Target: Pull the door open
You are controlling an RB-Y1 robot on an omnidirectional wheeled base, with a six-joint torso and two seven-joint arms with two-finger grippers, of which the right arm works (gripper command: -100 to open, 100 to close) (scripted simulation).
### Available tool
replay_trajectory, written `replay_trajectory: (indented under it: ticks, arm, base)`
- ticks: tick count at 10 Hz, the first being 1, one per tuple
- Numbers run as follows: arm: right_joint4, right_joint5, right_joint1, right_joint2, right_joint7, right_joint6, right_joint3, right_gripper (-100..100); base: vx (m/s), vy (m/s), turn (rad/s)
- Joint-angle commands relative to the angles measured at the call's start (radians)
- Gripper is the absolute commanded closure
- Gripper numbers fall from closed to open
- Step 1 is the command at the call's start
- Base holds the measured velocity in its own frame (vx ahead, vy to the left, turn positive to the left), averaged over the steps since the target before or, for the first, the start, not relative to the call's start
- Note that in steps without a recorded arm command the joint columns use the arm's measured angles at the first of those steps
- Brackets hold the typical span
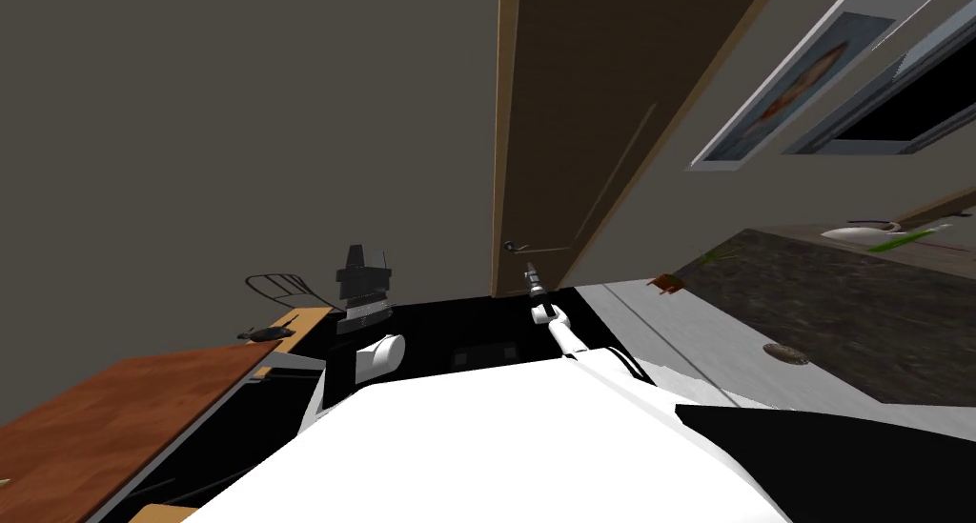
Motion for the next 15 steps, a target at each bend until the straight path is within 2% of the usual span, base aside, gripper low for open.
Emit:
replay_trajectory:
  ticks: [1, 6, 8, 9, 10, 11, 13, 14, 15]
  arm:
    - [0.044, -0.001, -0.021, -0.004, 0.0, -0.006, -0.001, -100]
    - [0.15, -0.003, -0.071, -0.013, 0.0, -0.021, -0.004, -100]
    - [0.219, -0.004, -0.104, -0.019, 0.0, -0.031, -0.006, -100]
    - [0.233, -0.005, -0.111, -0.02, 0.0, -0.033, -0.006, -100]
    - [0.227, -0.004, -0.108, -0.019, 0.0, -0.034, -0.006, -100]
    - [0.231, -0.017, -0.088, -0.049, -0.018, -0.046, -0.013, -100]
    - [0.231, -0.017, -0.088, -0.049, -0.018, -0.046, -0.013, -100]
    - [0.231, -0.03, -0.066, -0.078, -0.037, -0.056, -0.02, -100]
    - [0.231, -0.035, -0.058, -0.088, -0.043, -0.06, -0.022, -100]
  base:
    - [0.085, -0.013, 0.076]
    - [0.083, -0.015, 0.052]
    - [0.098, -0.025, 0.071]
    - [0.113, -0.033, 0.062]
    - [0.049, -0.017, 0.013]
    - [0.142, 0.026, 0.233]
    - [0.101, 0.027, 0.028]
    - [0.12, 0.044, 0.176]
    - [0.161, 0.037, 0.187]
